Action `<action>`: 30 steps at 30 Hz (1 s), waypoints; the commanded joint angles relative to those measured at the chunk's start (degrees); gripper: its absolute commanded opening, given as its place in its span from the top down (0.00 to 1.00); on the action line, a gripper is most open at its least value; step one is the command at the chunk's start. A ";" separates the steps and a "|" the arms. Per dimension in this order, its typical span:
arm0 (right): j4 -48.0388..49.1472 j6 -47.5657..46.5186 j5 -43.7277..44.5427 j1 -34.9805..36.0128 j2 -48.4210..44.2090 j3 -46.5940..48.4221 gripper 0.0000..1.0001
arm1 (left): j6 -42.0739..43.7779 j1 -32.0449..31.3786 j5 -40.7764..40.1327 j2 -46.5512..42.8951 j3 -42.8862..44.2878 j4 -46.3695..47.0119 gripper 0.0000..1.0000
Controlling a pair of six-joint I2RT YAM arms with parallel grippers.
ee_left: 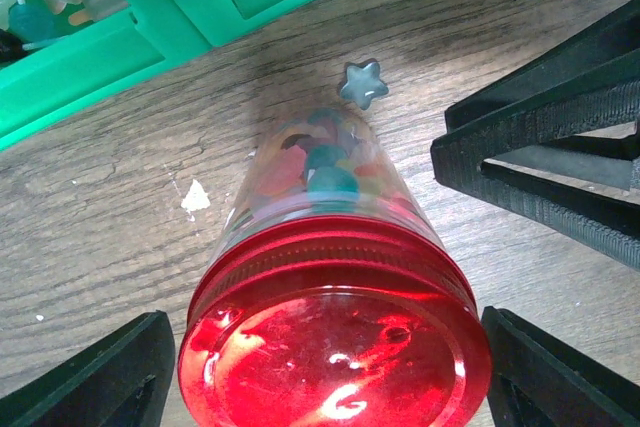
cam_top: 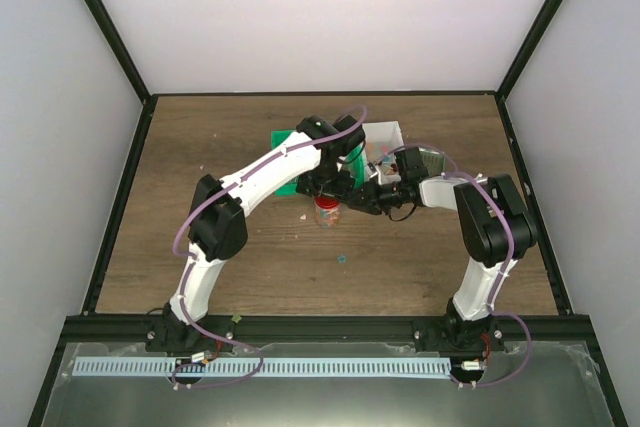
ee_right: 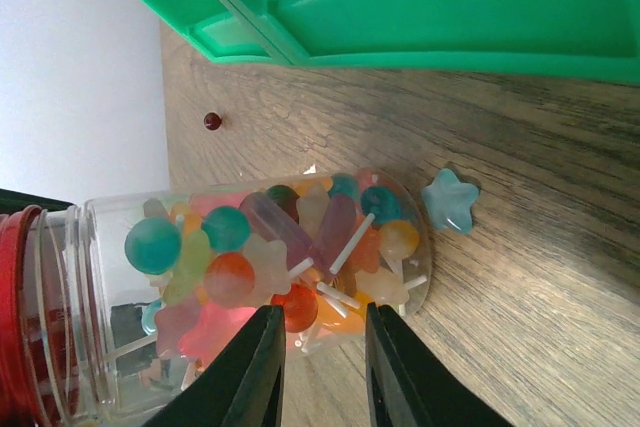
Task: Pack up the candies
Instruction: Close the bottle lid on the packing bottle.
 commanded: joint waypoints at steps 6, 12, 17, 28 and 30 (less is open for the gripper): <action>-0.95 -1.41 1.44 -2.16 -2.49 0.04 0.75 | 1.69 0.10 1.77 -1.76 0.93 -0.74 0.14; -1.50 -1.94 2.58 -4.90 -4.28 -0.80 0.75 | 1.89 0.17 1.83 -4.19 -0.14 -0.66 0.13; -2.51 -2.22 5.67 -5.66 -6.53 -0.77 0.76 | 2.81 0.23 1.04 -6.05 0.89 -0.52 0.13; -3.61 3.18 14.22 -4.31 -20.22 1.97 0.79 | -0.61 12.17 0.61 -21.63 -14.42 10.67 0.07; -2.06 5.83 12.55 -2.87 -21.05 3.47 0.79 | -2.65 17.79 7.26 -27.49 -24.02 17.25 0.06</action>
